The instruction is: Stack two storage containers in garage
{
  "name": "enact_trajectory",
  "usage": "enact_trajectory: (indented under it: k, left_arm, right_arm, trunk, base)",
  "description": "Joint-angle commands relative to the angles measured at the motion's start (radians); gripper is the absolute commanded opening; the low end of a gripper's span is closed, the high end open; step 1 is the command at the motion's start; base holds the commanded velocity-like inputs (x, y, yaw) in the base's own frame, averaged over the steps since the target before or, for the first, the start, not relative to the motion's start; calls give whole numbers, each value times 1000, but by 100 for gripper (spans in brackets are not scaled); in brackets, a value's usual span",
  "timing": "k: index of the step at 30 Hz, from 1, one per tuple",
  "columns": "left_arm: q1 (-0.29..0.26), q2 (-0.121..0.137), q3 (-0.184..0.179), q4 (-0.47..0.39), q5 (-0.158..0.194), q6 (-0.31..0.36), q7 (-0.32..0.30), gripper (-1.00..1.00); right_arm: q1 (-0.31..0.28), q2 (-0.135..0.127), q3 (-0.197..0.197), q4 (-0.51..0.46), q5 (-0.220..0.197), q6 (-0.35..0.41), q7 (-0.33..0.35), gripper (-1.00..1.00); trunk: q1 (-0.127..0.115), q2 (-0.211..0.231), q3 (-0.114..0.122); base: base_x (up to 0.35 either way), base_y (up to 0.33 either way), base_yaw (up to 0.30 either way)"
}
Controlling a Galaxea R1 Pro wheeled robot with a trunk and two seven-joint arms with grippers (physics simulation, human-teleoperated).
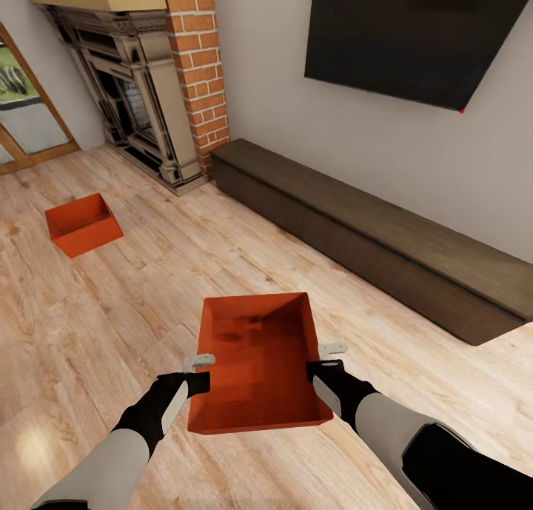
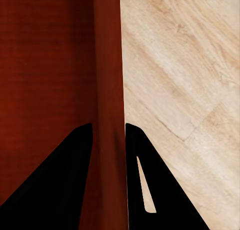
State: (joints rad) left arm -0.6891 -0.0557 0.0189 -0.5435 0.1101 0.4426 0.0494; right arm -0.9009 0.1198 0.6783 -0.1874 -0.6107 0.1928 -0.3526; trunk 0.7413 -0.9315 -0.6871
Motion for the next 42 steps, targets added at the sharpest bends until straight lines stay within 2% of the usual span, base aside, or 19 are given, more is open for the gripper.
enact_trajectory:
  k: [1, 16, 21, 26, 42]
  left_arm:
    - [0, 0, 0, 2, -6, 7, 12, -100]
    - [0, 0, 1, 2, -6, 7, 12, -100]
    - [0, 0, 0, 2, -6, 7, 20, -100]
    - [0, 0, 0, 2, -3, 5, 56, -100]
    - [0, 0, -1, 2, -3, 5, 59, -100]
  right_arm:
    - [-1, 0, 15, -12, 3, -4, 4, -100]
    - [-1, 0, 14, -12, 3, -4, 4, -100]
    - [-1, 1, 14, -12, 2, -4, 3, -100]
    - [-1, 1, 13, -11, 2, -4, 3, -100]
    - [-1, 1, 13, -11, 2, -4, 3, -100]
  trunk:
    - [-4, 7, 2]
    - [-61, 112, 50]
    - [-81, 147, 72]
    - [-100, 182, 95]
    - [-161, 294, 170]
  base:
    - [0, 0, 0]
    - [0, 0, 0]
    - [0, 0, 0]
    - [0, 0, 0]
    - [0, 0, 0]
